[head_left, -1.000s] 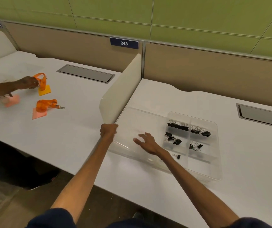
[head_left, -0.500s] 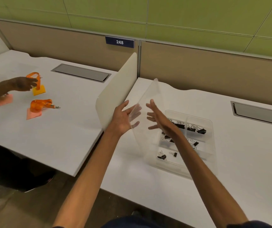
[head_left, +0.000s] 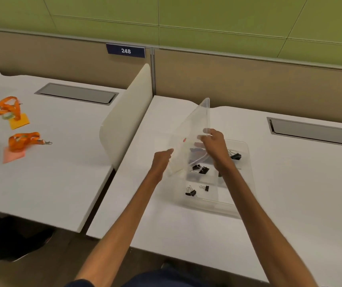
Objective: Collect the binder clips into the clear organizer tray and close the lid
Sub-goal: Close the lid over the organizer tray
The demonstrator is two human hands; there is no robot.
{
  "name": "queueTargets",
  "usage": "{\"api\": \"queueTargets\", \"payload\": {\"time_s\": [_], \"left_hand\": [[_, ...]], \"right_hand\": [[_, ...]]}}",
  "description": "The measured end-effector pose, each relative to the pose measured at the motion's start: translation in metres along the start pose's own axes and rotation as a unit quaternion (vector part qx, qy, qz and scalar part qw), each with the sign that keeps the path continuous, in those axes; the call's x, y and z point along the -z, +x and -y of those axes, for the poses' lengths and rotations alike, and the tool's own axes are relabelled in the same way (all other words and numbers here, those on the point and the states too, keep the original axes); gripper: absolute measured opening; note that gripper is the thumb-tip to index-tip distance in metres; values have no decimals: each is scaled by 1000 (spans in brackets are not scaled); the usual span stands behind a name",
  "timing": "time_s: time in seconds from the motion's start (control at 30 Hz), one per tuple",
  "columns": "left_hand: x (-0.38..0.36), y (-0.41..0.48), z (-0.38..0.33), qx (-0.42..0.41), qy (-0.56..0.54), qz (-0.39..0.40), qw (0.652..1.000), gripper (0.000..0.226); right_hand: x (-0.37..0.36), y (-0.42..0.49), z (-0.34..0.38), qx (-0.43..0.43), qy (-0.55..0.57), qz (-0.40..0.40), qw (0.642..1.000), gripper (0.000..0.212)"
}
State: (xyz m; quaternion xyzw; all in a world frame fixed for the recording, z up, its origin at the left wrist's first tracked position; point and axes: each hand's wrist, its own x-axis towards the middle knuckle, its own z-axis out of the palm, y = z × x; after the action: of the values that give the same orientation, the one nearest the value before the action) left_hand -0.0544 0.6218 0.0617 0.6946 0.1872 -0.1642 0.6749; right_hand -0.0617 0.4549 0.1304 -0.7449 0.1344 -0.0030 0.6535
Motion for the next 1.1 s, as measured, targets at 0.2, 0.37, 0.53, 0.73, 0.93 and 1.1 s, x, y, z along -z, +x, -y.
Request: {"api": "queueTargets", "payload": {"time_s": [0.2,0.37,0.53,0.73,0.93,1.1], "left_hand": [[5,16,35,42,124,-79,988,83],[-13,7,31,-32,39,-5,999,36],[-48,-11,47,-169,165,-91,967,34],[-67,-26,81,-248,210,-120,938,36],[-66,-32,107,-283,209,-104,930,34],[-63,-31,115,-252,224,-79,938,45]], "right_hand": [[40,-19,-19,24,59,-1,998,35],[83,-27,-38,6,99,-50,994,19],[107,-29,-76,33,-113,-218,969,19],[127,-41,-138,7,-188,-266,946,30],[127,-57,-180,-12,-154,-287,945,44],[119,-62,-196,-4,-89,-322,943,12]]}}
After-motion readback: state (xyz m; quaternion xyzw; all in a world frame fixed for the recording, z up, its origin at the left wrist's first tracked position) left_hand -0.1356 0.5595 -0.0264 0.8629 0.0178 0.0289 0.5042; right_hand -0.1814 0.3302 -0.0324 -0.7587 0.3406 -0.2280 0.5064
